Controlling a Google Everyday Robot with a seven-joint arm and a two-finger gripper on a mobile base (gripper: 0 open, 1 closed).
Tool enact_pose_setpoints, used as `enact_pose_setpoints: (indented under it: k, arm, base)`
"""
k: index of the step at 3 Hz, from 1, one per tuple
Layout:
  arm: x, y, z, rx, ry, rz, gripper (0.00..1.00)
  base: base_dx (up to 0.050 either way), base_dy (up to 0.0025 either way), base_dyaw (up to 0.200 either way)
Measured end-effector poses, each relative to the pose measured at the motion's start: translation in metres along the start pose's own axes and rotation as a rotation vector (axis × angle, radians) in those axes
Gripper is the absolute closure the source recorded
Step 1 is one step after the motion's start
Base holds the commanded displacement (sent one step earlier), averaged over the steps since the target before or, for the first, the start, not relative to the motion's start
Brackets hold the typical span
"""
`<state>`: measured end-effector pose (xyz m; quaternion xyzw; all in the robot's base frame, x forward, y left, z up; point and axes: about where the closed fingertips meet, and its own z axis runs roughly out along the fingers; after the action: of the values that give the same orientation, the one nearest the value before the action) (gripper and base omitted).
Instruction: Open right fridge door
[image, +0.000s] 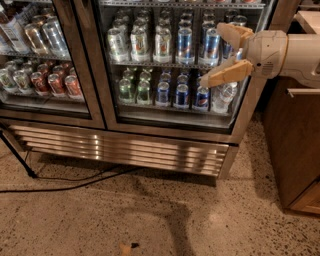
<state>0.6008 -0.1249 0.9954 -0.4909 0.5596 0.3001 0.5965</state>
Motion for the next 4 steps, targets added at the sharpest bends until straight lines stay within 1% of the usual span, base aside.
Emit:
enact_pose_setpoints:
  k: [2, 3, 4]
  arm:
    - [-0.003, -0.009, 0.016, -0.005, -0.007, -0.023, 0.00]
    - [-0.005, -0.017, 0.043, -0.053, -0.035, -0.039, 0.00]
    - [-0.011, -0.020, 0.070, -0.111, -0.057, -0.049, 0.00]
  base:
    - [0.000, 0.00000, 0.000]
    - [0.000, 0.00000, 0.000]
    - [0.000, 0.00000, 0.000]
